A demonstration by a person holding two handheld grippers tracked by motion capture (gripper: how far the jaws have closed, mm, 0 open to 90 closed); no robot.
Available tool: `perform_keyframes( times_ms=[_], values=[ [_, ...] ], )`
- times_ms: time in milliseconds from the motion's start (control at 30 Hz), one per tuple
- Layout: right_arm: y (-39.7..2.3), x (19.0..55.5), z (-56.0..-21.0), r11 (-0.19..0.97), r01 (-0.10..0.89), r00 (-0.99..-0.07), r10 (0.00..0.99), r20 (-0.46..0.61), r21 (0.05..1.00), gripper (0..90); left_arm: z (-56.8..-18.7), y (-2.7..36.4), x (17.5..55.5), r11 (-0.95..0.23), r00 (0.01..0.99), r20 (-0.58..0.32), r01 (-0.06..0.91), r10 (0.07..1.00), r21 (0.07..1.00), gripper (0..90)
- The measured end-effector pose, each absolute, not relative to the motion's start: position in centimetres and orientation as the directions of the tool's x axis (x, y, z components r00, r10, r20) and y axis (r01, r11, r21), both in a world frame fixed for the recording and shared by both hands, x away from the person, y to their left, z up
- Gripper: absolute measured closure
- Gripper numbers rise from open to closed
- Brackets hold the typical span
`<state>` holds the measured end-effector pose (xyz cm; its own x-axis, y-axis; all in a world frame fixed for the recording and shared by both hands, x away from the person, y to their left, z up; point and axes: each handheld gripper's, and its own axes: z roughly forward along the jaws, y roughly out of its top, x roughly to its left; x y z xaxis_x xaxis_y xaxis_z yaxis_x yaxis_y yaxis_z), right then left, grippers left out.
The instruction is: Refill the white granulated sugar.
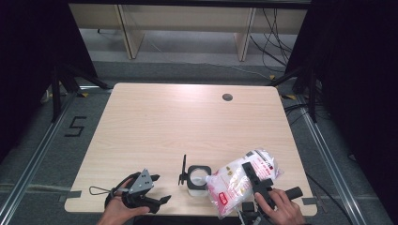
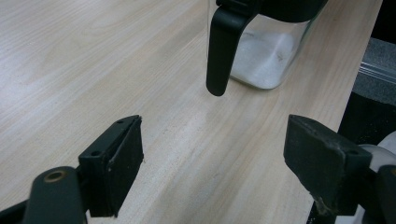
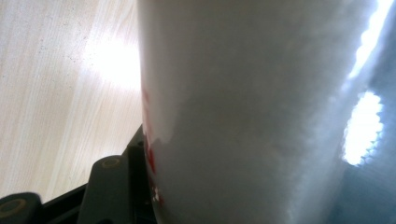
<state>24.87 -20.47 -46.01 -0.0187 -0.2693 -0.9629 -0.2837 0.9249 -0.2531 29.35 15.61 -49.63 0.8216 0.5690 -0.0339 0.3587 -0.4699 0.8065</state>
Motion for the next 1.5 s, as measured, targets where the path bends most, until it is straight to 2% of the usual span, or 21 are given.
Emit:
perform_keyframes(
  times_ms=[533,833,867,933,967,1000,1033,1133,1233,1333,1433,1500],
  values=[
    [-20.54,24.88,-45.84,0.927,-0.286,-0.022,-0.259,-0.966,-0.242,43.2,-49.61,15.63,29.35,-0.471,0.823,-0.031,0.356,0.568,0.807,19.3],
    [-20.7,24.91,-46.08,0.942,-0.286,-0.05,-0.198,-0.979,-0.176,43.5,-49.61,15.65,29.34,-0.469,0.819,-0.028,0.356,0.572,0.808,19.3],
    [-20.63,24.96,-45.86,0.934,-0.297,-0.031,-0.218,-0.975,-0.199,43.5,-49.63,15.6,29.32,-0.463,0.819,-0.036,0.36,0.573,0.81,19.3],
    [-20.75,24.94,-45.99,0.944,-0.281,-0.064,-0.2,-0.978,-0.174,43.6,-49.6,15.66,29.35,-0.47,0.819,-0.029,0.357,0.572,0.807,19.3],
    [-20.7,24.93,-45.71,0.937,-0.287,-0.062,-0.223,-0.973,-0.197,43.6,-49.67,15.62,29.38,-0.462,0.82,-0.033,0.354,0.571,0.813,19.3],
    [-20.87,24.89,-46.09,0.951,-0.279,-0.071,-0.162,-0.984,-0.136,43.6,-49.67,15.63,29.39,-0.462,0.821,-0.033,0.353,0.57,0.813,19.3],
    [-20.76,25.01,-45.71,0.937,-0.3,-0.05,-0.202,-0.978,-0.178,43.7,-49.56,15.67,29.31,-0.472,0.818,-0.026,0.358,0.575,0.806,19.3],
    [-20.82,25.01,-45.83,0.941,-0.289,-0.056,-0.2,-0.978,-0.176,43.7,-49.6,15.67,29.37,-0.467,0.821,-0.031,0.355,0.57,0.81,19.3],
    [-20.8,25.13,-45.52,0.925,-0.308,-0.027,-0.241,-0.97,-0.221,43.7,-49.59,15.66,29.34,-0.47,0.819,-0.028,0.356,0.573,0.807,19.3],
    [-20.81,25.08,-45.69,0.932,-0.298,-0.041,-0.226,-0.973,-0.204,43.7,-49.59,15.67,29.32,-0.47,0.82,-0.027,0.354,0.571,0.809,19.3],
    [-20.83,24.7,-45.97,0.954,-0.261,-0.072,-0.173,-0.982,-0.149,43.7,-49.67,15.64,29.39,-0.462,0.821,-0.033,0.353,0.57,0.813,19.3],
    [-20.71,24.91,-45.68,0.935,-0.296,-0.041,-0.215,-0.976,-0.194,43.7,-49.53,15.71,29.32,-0.475,0.821,-0.024,0.354,0.571,0.805,19.3]
  ],
)
